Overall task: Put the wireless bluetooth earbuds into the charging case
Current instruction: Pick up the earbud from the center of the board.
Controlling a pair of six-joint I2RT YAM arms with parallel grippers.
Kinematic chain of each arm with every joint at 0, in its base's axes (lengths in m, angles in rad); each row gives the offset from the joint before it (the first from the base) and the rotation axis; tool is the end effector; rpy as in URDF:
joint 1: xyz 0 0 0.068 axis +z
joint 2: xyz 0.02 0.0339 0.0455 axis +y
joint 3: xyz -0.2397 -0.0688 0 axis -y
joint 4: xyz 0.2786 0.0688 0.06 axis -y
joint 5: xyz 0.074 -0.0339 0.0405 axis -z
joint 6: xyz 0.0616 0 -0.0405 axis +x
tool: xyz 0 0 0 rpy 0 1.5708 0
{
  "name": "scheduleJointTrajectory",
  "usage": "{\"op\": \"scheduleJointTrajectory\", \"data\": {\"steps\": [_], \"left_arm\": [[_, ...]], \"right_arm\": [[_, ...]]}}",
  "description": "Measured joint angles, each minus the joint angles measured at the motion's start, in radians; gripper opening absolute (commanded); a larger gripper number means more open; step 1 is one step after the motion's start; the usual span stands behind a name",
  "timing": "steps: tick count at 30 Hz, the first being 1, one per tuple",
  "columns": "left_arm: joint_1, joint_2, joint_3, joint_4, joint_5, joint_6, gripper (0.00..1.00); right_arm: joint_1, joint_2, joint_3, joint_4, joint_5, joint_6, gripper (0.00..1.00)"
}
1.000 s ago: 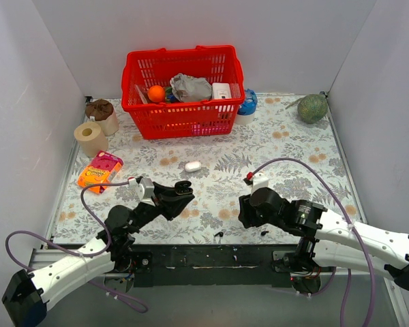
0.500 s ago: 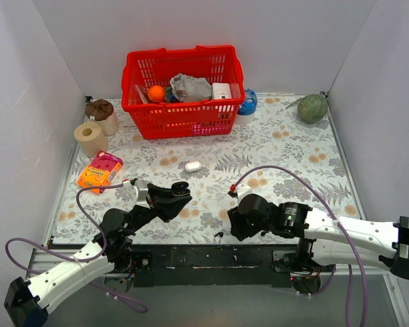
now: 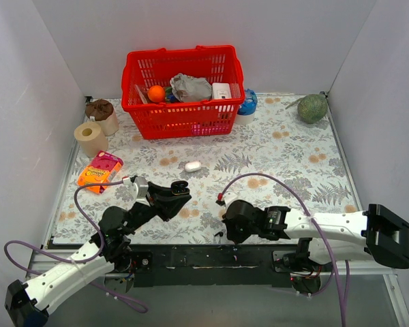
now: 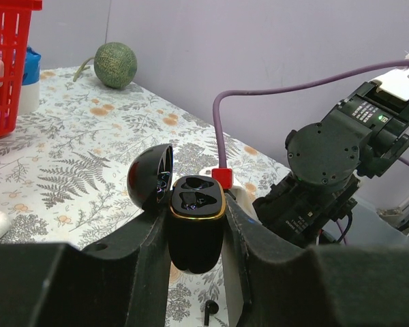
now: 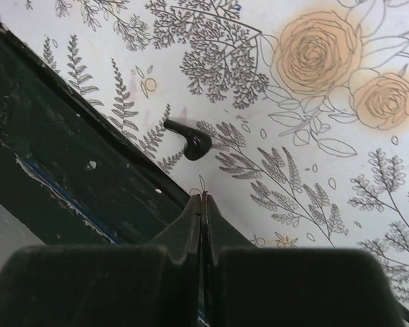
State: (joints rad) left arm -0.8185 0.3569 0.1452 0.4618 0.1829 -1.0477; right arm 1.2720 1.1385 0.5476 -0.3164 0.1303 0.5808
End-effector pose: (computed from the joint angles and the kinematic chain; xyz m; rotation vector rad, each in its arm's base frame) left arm 0.1358 -0.1615 0.2307 0.0045 1.5394 -1.6650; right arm 0.0864 0.2533 0.1193 -0.8182 2.4435 0.6085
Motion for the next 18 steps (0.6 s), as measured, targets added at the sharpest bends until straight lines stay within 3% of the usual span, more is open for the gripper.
{"op": "scheduleJointTrajectory", "data": {"steps": [18], "left_arm": [[0.000, -0.003, 0.000, -0.053, -0.001, -0.005, 0.00]], "right_arm": [[0.000, 0.158, 0.008, 0.152, -0.038, -0.006, 0.01]]}}
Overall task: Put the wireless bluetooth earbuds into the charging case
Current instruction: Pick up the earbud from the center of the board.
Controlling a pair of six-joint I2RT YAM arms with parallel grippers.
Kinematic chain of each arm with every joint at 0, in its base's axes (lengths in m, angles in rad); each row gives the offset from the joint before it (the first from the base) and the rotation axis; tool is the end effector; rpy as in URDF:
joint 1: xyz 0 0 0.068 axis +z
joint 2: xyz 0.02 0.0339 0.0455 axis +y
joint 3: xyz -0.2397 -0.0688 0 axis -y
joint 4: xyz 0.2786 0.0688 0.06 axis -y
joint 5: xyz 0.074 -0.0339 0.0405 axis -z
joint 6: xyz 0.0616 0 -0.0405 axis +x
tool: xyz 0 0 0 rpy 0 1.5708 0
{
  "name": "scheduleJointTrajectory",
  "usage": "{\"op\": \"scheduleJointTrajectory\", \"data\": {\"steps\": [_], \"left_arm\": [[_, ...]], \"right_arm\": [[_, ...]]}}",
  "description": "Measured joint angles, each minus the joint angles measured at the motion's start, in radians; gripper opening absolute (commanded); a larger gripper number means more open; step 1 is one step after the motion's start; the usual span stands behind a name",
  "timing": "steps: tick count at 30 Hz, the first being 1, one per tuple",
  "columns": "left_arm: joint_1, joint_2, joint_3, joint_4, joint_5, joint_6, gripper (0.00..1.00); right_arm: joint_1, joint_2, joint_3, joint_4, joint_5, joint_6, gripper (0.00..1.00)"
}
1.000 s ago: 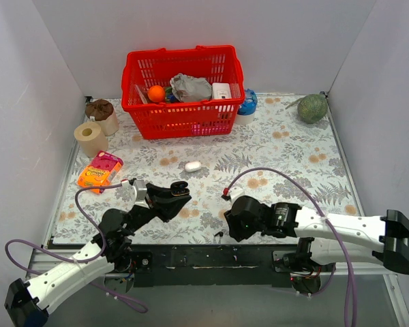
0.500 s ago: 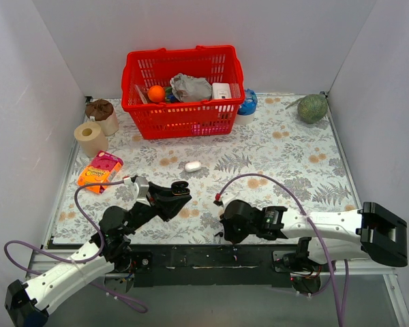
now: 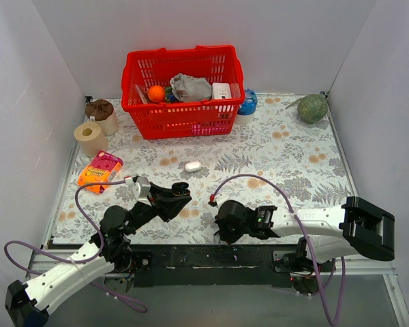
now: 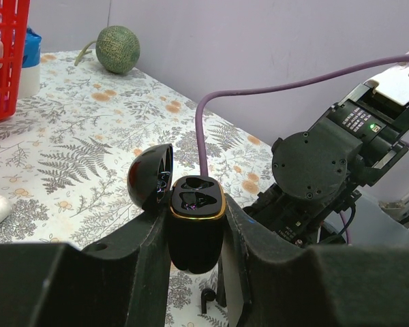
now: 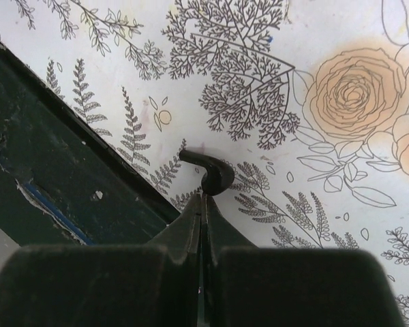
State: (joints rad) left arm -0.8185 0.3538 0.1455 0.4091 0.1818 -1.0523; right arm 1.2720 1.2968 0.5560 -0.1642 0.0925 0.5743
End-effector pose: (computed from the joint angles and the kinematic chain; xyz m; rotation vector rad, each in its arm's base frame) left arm 0.1367 -0.1624 0.2245 -0.0092 1.5952 -1.6477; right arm 0.0893 0.2705 0.0941 -0.8480 2.4528 0.6431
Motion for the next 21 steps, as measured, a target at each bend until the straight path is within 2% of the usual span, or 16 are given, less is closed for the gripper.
{"op": "scheduleJointTrajectory", "data": {"steps": [8, 17, 19, 21], "left_arm": [[0.000, -0.002, 0.000, -0.006, 0.000, 0.000, 0.00], [0.000, 0.003, 0.000, -0.006, 0.000, 0.000, 0.00], [0.000, 0.003, 0.000, -0.006, 0.000, 0.000, 0.00], [0.000, 0.002, 0.000, -0.006, 0.000, 0.000, 0.00]], "right_arm": [[-0.005, 0.037, 0.030, 0.006, 0.036, -0.014, 0.01], [-0.029, 0.085, 0.080, -0.020, 0.115, -0.101, 0.02], [-0.029, 0.087, 0.084, -0.026, 0.132, -0.121, 0.06], [-0.029, 0.084, 0.087, -0.042, 0.149, -0.135, 0.16]]}}
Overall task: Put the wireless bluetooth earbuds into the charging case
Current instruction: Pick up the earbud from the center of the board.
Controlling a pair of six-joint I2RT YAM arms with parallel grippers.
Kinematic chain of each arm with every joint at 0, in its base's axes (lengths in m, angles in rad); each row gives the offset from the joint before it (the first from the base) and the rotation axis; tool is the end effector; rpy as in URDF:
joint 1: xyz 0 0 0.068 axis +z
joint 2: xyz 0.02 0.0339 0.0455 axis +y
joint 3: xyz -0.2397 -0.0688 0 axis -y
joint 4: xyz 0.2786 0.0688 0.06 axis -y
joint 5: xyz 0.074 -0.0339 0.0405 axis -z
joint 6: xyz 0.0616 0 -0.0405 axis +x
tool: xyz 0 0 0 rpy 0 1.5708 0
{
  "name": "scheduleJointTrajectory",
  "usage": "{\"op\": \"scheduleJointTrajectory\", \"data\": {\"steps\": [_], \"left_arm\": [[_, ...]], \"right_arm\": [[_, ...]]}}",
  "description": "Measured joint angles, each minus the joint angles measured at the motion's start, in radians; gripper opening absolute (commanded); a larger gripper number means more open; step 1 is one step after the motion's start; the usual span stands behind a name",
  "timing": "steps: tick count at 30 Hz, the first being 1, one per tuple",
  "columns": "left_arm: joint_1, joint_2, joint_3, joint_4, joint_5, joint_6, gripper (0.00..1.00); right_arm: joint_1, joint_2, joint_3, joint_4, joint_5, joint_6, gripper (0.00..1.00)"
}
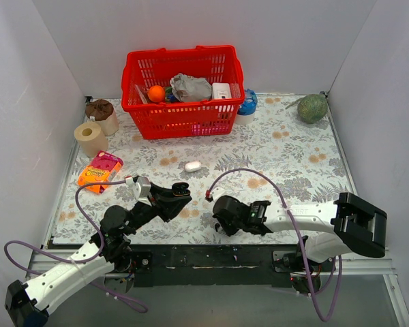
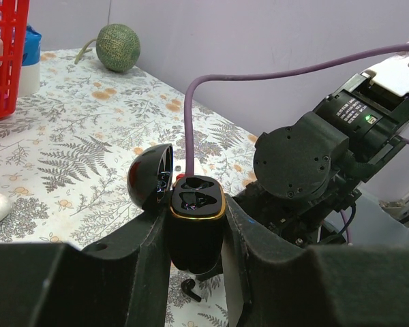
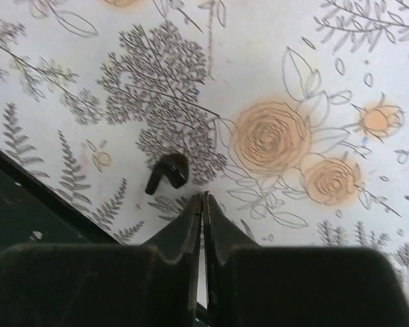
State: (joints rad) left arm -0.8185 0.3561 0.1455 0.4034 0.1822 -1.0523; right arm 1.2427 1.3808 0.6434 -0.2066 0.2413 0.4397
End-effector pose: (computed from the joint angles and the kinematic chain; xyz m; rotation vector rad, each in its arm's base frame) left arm 0.1370 -0.1627 0.2233 -0.0103 1.6042 -1.6445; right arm 0.1105 0.2791 0.0976 -0.8938 2.3585 0.4052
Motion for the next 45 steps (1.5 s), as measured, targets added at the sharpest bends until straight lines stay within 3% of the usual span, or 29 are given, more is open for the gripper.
{"op": "scheduleJointTrajectory", "data": {"steps": [1, 4, 6, 8, 10, 17, 28, 45], "left_arm": [[0.000, -0.001, 0.000, 0.000, 0.000, 0.000, 0.00], [0.000, -0.008, 0.000, 0.000, -0.001, 0.000, 0.00], [0.000, -0.012, 0.000, 0.000, -0.001, 0.000, 0.00], [0.000, -0.013, 0.000, 0.000, -0.002, 0.000, 0.00], [0.000, -0.013, 0.000, 0.000, -0.003, 0.000, 0.00], [0.000, -0.013, 0.000, 0.000, -0.014, -0.003, 0.00], [0.000, -0.011, 0.002, 0.000, -0.037, -0.020, 0.00], [0.000, -0.037, 0.002, -0.012, -0.044, -0.045, 0.00]], "right_arm": [[0.000, -0.006, 0.001, -0.020, 0.009, -0.003, 0.27], [-0.004, -0.047, 0.002, -0.081, 0.027, 0.009, 0.47], [-0.006, -0.106, 0.005, -0.114, 0.039, 0.028, 0.56], [-0.006, -0.147, 0.023, -0.129, 0.042, 0.054, 0.75], [-0.006, -0.164, 0.063, -0.132, 0.039, 0.078, 0.82], [-0.006, -0.006, 0.214, -0.151, 0.049, 0.165, 0.82], [-0.008, 0.013, 0.157, -0.201, 0.131, 0.435, 0.73], [-0.008, 0.100, 0.154, -0.183, 0.102, 0.524, 0.59]]}}
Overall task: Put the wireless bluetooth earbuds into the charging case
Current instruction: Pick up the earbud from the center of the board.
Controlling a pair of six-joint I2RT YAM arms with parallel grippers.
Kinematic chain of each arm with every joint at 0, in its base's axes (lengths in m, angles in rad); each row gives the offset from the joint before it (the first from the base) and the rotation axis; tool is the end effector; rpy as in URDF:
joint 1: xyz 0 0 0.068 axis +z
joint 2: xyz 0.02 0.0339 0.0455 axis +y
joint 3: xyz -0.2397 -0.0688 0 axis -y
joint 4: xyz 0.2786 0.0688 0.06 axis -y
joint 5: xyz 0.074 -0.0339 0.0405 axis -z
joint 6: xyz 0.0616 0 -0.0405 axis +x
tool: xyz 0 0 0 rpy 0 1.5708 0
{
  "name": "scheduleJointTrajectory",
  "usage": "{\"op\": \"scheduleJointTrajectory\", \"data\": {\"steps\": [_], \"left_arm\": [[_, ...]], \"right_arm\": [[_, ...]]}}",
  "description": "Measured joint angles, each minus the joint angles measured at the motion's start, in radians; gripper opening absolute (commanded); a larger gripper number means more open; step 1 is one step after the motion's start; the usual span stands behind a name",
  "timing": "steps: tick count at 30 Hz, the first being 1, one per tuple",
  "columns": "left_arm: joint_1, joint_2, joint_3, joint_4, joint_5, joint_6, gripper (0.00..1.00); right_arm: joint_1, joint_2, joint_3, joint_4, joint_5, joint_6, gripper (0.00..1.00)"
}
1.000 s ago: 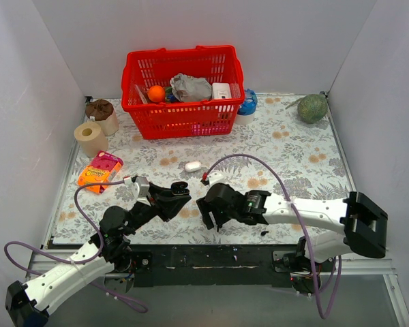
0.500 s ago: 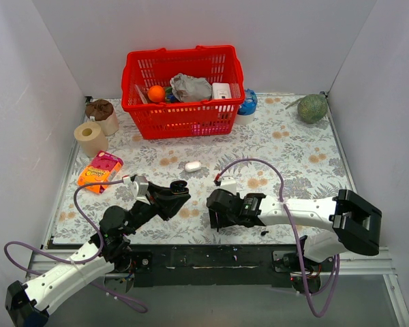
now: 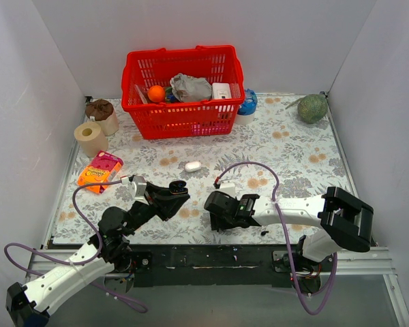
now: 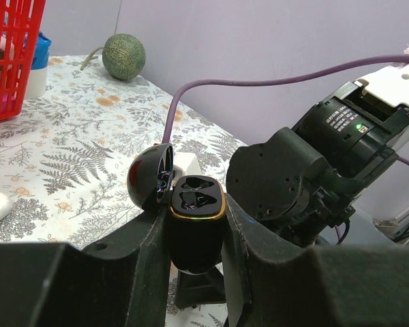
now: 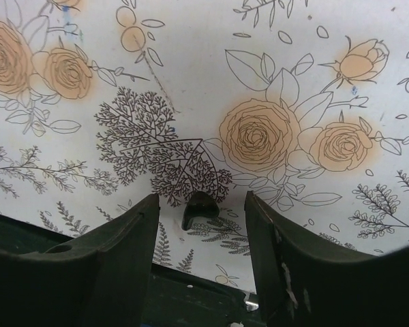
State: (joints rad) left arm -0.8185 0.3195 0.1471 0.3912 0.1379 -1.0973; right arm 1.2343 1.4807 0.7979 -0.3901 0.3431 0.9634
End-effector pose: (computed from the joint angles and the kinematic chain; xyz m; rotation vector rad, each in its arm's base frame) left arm 0.1366 -0.1584 0.2294 -0.0843 1.5736 -1.6635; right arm 0.1237 0.2909 0.1070 -0.2367 2.5814 0.3824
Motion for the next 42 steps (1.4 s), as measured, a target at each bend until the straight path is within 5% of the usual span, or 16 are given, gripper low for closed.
{"op": "scheduleJointTrajectory", "data": {"steps": [24, 42], "left_arm": [[0.000, 0.000, 0.000, -0.006, 0.000, -0.004, 0.00], [-0.002, -0.010, 0.000, -0.026, 0.000, -0.012, 0.00]], "right_arm": [[0.000, 0.017, -0.019, 0.061, -0.032, 0.026, 0.46], [0.010, -0.011, -0.056, 0.104, -0.031, 0.068, 0.46]]}}
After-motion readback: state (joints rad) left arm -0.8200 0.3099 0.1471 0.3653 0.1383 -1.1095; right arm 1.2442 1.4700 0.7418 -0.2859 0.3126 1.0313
